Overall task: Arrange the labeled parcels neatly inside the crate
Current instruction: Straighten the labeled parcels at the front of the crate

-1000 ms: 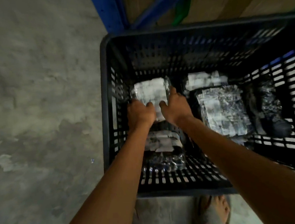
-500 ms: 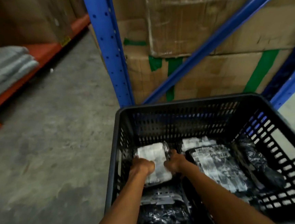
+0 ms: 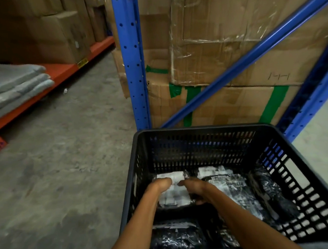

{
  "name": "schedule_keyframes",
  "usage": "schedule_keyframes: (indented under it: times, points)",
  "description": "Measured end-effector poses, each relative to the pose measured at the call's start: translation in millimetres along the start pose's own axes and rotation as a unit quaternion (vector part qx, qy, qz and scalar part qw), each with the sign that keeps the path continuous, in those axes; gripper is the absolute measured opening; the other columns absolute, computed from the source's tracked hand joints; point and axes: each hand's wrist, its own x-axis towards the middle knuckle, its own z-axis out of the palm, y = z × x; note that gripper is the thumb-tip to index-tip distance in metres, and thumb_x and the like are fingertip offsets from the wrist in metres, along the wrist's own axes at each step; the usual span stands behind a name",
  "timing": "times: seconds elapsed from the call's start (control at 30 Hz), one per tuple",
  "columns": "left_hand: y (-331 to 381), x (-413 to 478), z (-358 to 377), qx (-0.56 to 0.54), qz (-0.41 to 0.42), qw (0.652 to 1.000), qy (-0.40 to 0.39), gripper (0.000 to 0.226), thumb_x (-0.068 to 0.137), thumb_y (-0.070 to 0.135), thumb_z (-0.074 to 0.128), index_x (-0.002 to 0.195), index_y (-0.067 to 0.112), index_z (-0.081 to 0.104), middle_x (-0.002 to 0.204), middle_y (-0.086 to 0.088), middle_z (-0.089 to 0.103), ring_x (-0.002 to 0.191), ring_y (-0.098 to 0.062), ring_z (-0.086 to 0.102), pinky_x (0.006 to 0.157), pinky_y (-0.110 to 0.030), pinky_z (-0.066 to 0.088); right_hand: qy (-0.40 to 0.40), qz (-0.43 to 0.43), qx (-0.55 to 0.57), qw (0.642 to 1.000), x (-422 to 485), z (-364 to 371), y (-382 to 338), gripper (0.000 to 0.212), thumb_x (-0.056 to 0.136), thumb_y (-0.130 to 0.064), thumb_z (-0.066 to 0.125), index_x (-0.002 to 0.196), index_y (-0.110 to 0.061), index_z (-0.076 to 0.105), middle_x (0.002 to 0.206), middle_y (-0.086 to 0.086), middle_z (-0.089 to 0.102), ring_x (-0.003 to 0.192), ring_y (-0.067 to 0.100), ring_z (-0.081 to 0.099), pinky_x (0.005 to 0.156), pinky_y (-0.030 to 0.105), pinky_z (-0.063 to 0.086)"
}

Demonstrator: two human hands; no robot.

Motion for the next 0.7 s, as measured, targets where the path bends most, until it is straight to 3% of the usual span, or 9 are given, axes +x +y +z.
schedule_keyframes:
  times: [0.1,0.17,0.23,0.3,0.4,0.5,0.57,0.63,0.7]
  points:
    - [4,1,-6,-0.058,0.032,0.998,0.018,0.051,0.097,0.031,0.045,0.137,0.0,0.056,0.142,-0.02,0.055,0.131,-0.034,0.052,0.112,-0.041,0.04,0.007,-0.002,0.042,0.999,-8,-9,-5,0.06,0.088,-0.061,0.049,0.134,-0.023,0.051,0.123,0.003,0.057,0.1,0.022,0.055,0.066,0.029,0.049]
    - [4,-4,-10,-0.068,0.04,0.996,0.041,0.054,0.092,0.04,0.046,0.129,0.004,0.061,0.131,-0.017,0.06,0.119,-0.033,0.058,0.107,-0.041,0.046,0.003,-0.007,0.047,0.999,-13,-17,-7,0.063,0.078,-0.062,0.059,0.13,-0.026,0.053,0.123,0.001,0.056,0.101,0.021,0.054,0.063,0.027,0.046]
    - [4,-9,-11,-0.041,0.047,0.994,0.087,0.056,0.088,0.047,0.046,0.127,0.011,0.062,0.13,-0.015,0.06,0.116,-0.033,0.059,0.101,-0.037,0.048,-0.017,-0.031,0.011,0.999,-18,-26,-5,0.068,0.067,-0.05,0.075,0.127,-0.025,0.056,0.107,0.0,0.056,0.089,0.017,0.054,0.064,0.025,0.046]
    - [7,-13,-13,-0.001,0.066,0.988,0.141,0.062,0.084,0.052,0.044,0.127,0.012,0.063,0.132,-0.016,0.061,0.117,-0.034,0.06,0.097,-0.036,0.049,-0.035,-0.063,-0.041,0.997,-21,-33,-1,0.075,0.064,-0.027,0.086,0.131,-0.023,0.052,0.105,-0.001,0.054,0.09,0.016,0.057,0.064,0.024,0.05]
    - [17,-22,-18,0.016,0.103,0.976,0.19,0.057,0.083,0.051,0.043,0.115,0.011,0.068,0.124,-0.014,0.066,0.111,-0.034,0.062,0.096,-0.039,0.051,0.004,-0.102,-0.089,0.991,-26,-37,4,0.069,0.065,-0.007,0.088,0.125,-0.013,0.053,0.098,0.001,0.06,0.078,0.017,0.061,0.064,0.033,0.057]
    - [25,-29,-24,0.038,0.145,0.962,0.229,0.042,0.084,0.047,0.044,0.087,0.012,0.068,0.114,-0.014,0.069,0.101,-0.032,0.063,0.088,-0.037,0.05,0.022,-0.122,-0.011,0.992,-29,-50,9,0.064,0.069,-0.028,0.088,0.117,-0.025,0.046,0.092,0.007,0.07,0.075,0.017,0.062,0.059,0.029,0.049]
    - [29,-33,-29,0.053,0.176,0.949,0.258,0.038,0.083,0.047,0.044,0.068,0.017,0.061,0.106,-0.012,0.071,0.101,-0.032,0.061,0.09,-0.04,0.048,0.033,-0.153,0.007,0.988,-31,-66,12,0.049,0.062,-0.052,0.085,0.095,-0.027,0.059,0.069,-0.002,0.067,0.061,0.009,0.058,0.054,0.024,0.039]
    - [30,-34,-32,0.046,0.199,0.942,0.266,0.04,0.082,0.046,0.045,0.069,0.015,0.066,0.099,-0.009,0.071,0.109,-0.033,0.057,0.095,-0.044,0.046,0.021,-0.171,0.029,0.985,-33,-80,13,0.044,0.057,-0.071,0.077,0.061,-0.028,0.066,0.052,-0.014,0.055,0.05,0.006,0.047,0.054,0.025,0.032]
    - [27,-32,-33,0.024,0.215,0.944,0.25,0.034,0.084,0.043,0.049,0.084,0.016,0.07,0.107,-0.008,0.069,0.119,-0.033,0.05,0.097,-0.042,0.041,-0.012,-0.175,0.08,0.981,-35,-85,13,0.049,0.062,-0.076,0.069,0.072,-0.029,0.077,0.05,-0.015,0.054,0.049,0.006,0.046,0.057,0.026,0.031]
